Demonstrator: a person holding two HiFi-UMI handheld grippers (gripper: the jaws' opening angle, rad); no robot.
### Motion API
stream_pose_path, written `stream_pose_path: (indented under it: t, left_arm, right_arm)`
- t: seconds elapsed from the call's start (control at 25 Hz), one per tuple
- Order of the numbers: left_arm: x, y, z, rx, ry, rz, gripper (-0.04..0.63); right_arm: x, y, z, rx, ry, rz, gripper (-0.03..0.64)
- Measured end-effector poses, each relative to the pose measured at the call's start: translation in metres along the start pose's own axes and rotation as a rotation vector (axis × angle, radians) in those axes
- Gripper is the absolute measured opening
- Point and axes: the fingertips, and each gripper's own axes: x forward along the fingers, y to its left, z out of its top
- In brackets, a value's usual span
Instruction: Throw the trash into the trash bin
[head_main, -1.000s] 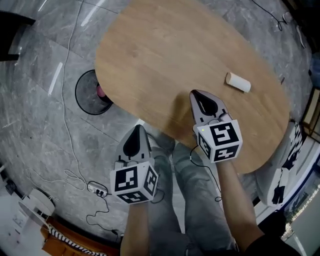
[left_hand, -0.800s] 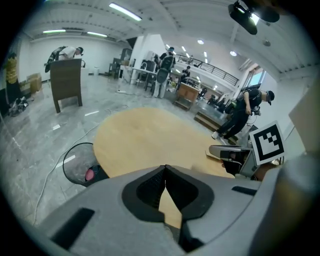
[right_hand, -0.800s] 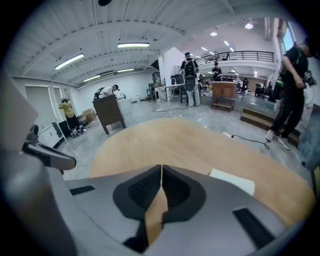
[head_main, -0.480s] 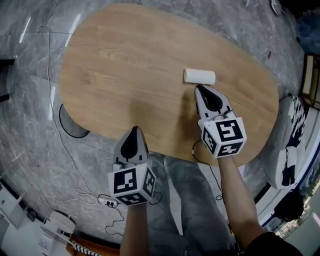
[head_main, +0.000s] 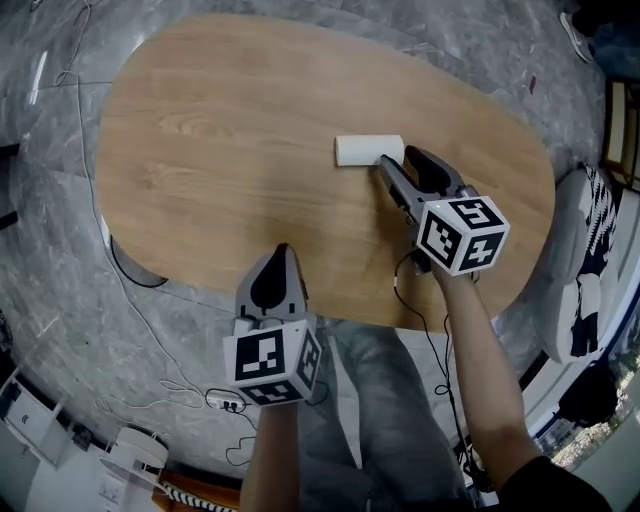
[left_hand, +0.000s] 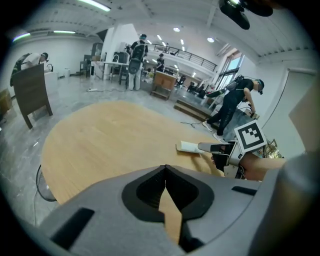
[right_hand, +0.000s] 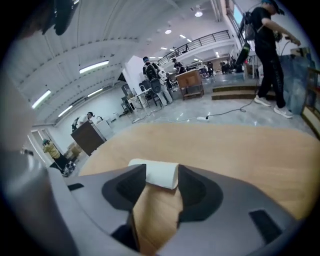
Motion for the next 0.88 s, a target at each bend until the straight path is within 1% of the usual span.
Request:
stream_pose_path:
  t: [0.16, 0.2, 0.24, 0.32, 0.44, 0.56, 0.64, 0.76, 0.88]
  left_arm:
    - [0.003, 0.003, -0.001, -0.010, 0.006, 0.013, 0.006]
    - [0.003, 0.004, -0.001, -0.016, 0.005, 0.017, 0.006]
    - [0.003, 0.005, -0.001, -0.021, 0.005, 0.020, 0.006]
    - [0.002, 0.008, -0.002, -0.028, 0.003, 0.025, 0.006]
    - [-0.002, 0.016, -0.004, -0.042, -0.003, 0.033, 0.006]
    - [-0.011, 0.029, -0.005, -0.063, -0.016, 0.045, 0.006]
    - [-0.015, 0.038, -0.004, -0.076, -0.024, 0.056, 0.006]
    - [-0.024, 0.056, -0.006, -0.100, -0.036, 0.079, 0.006]
    - [-0.039, 0.075, -0.011, -0.131, -0.053, 0.107, 0.006]
  right_arm:
    - [0.008, -0.004, -0.005, 0.177, 0.000, 0.070, 0.179]
    - [0.009, -0.004, -0.005, 0.218, -0.006, 0.088, 0.165]
    - [0.009, -0.002, -0.005, 0.248, -0.012, 0.108, 0.129]
    - [0.010, 0.005, -0.005, 0.274, -0.014, 0.148, 0.096]
    - [0.011, 0.024, -0.005, 0.289, -0.012, 0.203, 0.070]
    - [0.011, 0.053, 0.000, 0.307, -0.015, 0.269, 0.044]
    - [0.012, 0.072, 0.004, 0.299, -0.015, 0.305, 0.030]
    - [0.014, 0.103, 0.008, 0.241, 0.001, 0.336, 0.018]
    - [0.017, 0.143, 0.006, 0.153, 0.026, 0.373, 0.017]
